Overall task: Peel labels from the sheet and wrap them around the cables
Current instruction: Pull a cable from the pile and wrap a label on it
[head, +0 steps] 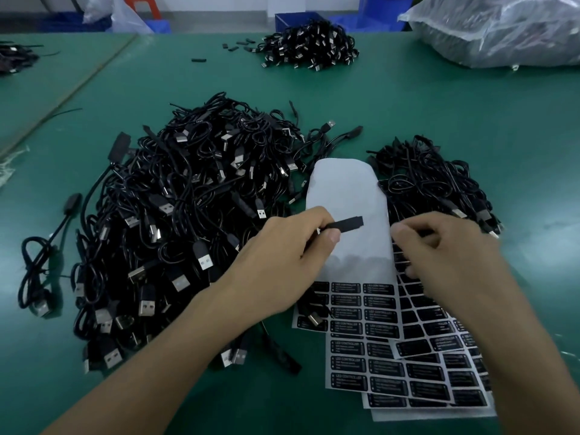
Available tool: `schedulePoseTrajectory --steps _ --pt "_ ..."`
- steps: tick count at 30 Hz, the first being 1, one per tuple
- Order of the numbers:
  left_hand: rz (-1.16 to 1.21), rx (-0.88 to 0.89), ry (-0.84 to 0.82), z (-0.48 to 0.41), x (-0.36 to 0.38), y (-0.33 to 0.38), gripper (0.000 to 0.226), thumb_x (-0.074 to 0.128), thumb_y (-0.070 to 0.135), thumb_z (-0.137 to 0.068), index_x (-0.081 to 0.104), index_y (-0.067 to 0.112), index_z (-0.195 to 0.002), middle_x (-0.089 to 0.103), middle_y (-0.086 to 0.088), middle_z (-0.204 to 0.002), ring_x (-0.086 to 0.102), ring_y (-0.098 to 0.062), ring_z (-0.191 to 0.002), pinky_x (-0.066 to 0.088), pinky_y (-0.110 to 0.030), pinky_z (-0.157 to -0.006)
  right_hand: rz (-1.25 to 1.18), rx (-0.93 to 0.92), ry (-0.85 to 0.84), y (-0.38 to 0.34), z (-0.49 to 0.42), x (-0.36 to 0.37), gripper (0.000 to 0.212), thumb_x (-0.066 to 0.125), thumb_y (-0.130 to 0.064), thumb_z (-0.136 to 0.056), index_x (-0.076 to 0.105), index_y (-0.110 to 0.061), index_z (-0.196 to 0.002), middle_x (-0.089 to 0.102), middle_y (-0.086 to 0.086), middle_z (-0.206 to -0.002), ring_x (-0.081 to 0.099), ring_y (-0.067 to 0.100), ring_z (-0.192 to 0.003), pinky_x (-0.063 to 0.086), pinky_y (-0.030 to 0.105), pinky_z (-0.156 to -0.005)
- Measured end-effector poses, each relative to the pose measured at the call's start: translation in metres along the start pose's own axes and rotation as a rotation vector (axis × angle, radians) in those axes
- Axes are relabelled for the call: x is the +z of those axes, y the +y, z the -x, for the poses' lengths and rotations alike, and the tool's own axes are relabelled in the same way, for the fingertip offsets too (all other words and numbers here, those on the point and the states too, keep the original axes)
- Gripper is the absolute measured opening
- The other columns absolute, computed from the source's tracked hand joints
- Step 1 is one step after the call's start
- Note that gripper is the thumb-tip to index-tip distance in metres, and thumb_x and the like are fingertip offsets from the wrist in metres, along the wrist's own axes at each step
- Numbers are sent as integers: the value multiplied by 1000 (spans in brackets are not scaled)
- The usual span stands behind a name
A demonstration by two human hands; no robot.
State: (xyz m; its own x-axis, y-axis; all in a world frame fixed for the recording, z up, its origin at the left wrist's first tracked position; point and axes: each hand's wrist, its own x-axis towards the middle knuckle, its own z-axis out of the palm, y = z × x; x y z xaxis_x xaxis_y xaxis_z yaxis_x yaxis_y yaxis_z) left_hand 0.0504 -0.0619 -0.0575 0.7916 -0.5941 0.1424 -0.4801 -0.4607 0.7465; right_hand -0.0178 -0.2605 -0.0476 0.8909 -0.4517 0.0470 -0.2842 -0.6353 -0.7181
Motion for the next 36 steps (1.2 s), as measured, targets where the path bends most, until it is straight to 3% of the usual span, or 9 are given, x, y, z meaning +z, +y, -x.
schedulePoseTrajectory --steps 5,8,11,13,17,20,25,30,36 --pt "55 -71 14 -4 3 3 20 39 30 -105 46 27 -86 58 -16 -70 53 -41 -66 50 -58 -62 -61 63 -273 3 -2 -5 26 61 -50 -89 57 -51 -115 69 -8 -74 65 9 -73 46 31 -68" --pt "41 -85 10 -2 4 5 23 37 28 -102 39 24 -79 50 -10 -63 48 -40 -64 47 -60 -61 -284 76 -460 -2 -1 -12 36 69 -27 -88 61 -46 -118 61 -5 -58 53 8 -53 42 24 -54" --pt "65 -80 -8 1 4 8 29 42 48 -91 35 24 -75 42 6 -59 41 -23 -56 46 -53 -58 -529 61 -545 -6 0 -21 50 76 -4 -80 70 -41 -113 61 5 -62 51 9 -49 44 19 -46" --pt "105 -56 -25 2 2 10 37 54 62 -80 36 31 -75 51 12 -61 48 -16 -56 49 -47 -59 -649 74 -553 -9 -1 -22 56 83 -10 -64 73 -40 -109 63 10 -66 58 12 -52 49 19 -47" --pt "228 -17 -85 4 4 12 47 79 46 -71 34 34 -75 71 13 -74 63 -12 -61 55 -48 -63 -753 104 -500 -9 -3 -16 67 86 -19 -47 72 -36 -110 63 12 -62 62 18 -53 51 22 -46" --pt "258 -7 -88 3 9 10 56 87 34 -71 32 22 -76 76 13 -81 70 -11 -65 56 -44 -62 -737 100 -476 -10 -1 -11 63 85 -17 -52 64 -25 -111 65 11 -59 60 17 -50 49 22 -44" --pt "292 -16 -36 1 12 8 56 88 27 -71 32 22 -75 77 10 -81 70 -7 -65 48 -20 -56 -716 127 -442 -10 1 0 40 76 3 -78 40 -13 -85 63 10 -56 57 16 -45 46 21 -40" --pt "255 -46 -13 2 11 7 55 85 31 -70 31 26 -73 75 9 -73 68 -11 -63 55 -33 -59 -670 145 -421 -13 2 7 40 76 -1 -82 40 -15 -71 62 25 -66 55 17 -44 46 21 -41" --pt "249 -83 -43 1 9 8 52 83 27 -71 32 22 -75 76 10 -75 70 -20 -68 58 -52 -70 -630 107 -410 -11 3 13 38 74 -3 -85 41 -15 -71 61 13 -56 52 17 -44 45 22 -42"
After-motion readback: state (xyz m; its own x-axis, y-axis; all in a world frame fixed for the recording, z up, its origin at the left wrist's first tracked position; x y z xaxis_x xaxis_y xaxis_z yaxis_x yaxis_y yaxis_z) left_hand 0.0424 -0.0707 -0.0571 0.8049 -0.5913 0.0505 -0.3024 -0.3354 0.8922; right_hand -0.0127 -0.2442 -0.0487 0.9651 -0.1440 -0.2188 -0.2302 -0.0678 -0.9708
